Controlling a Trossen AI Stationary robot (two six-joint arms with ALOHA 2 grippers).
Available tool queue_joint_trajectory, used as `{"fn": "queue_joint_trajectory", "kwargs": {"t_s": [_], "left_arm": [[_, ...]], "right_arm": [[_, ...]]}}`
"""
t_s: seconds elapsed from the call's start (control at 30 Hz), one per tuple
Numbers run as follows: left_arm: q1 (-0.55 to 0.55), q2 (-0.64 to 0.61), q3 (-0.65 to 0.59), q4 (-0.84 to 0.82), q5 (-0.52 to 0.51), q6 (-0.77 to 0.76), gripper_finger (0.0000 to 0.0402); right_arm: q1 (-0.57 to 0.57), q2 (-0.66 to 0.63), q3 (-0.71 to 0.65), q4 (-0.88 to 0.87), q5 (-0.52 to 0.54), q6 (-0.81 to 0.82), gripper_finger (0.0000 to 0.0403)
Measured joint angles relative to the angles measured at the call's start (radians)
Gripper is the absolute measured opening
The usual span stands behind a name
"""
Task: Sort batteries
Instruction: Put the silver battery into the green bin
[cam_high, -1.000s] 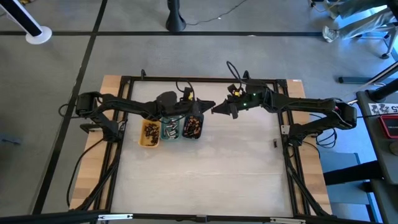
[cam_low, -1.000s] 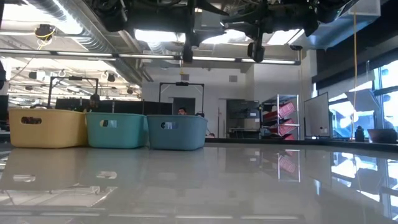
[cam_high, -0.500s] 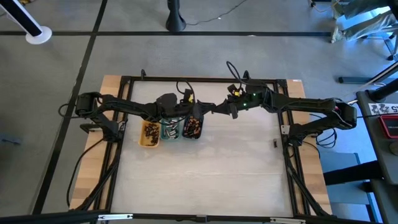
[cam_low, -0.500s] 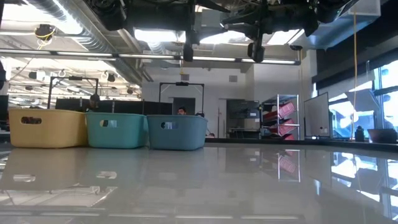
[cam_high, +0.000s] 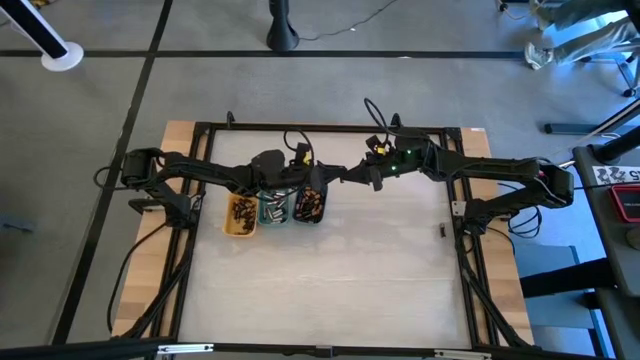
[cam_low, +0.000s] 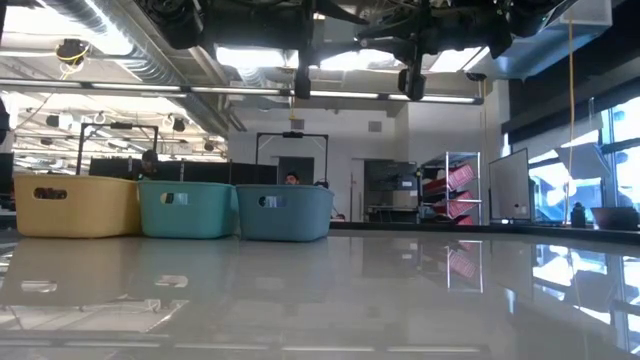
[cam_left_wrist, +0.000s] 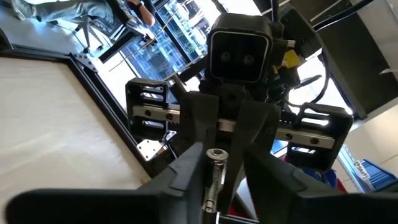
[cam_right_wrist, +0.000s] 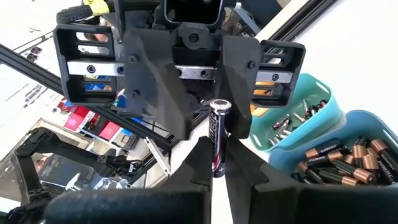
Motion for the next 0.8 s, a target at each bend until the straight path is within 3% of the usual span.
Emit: {"fn": "queue_joint_trajectory", "kwargs": {"t_s": [0.23, 0.63, 0.8], "left_arm": [[0.0, 0.0, 0.0, -0.003, 0.001, 0.028, 0.0027], [0.001, -0.001, -0.001, -0.003, 0.004, 0.035, 0.0025], [0.007, -0.001, -0.001, -0.002, 0.006, 0.048, 0.0025]], "right_arm": [[0.0, -0.002, 0.002, 0.002, -0.001, 0.002, 0.0019], [0.0, -0.002, 0.002, 0.003, 0.036, 0.004, 0.002], [0.0, -0.002, 0.002, 0.003, 0.048, 0.004, 0.0063]]}}
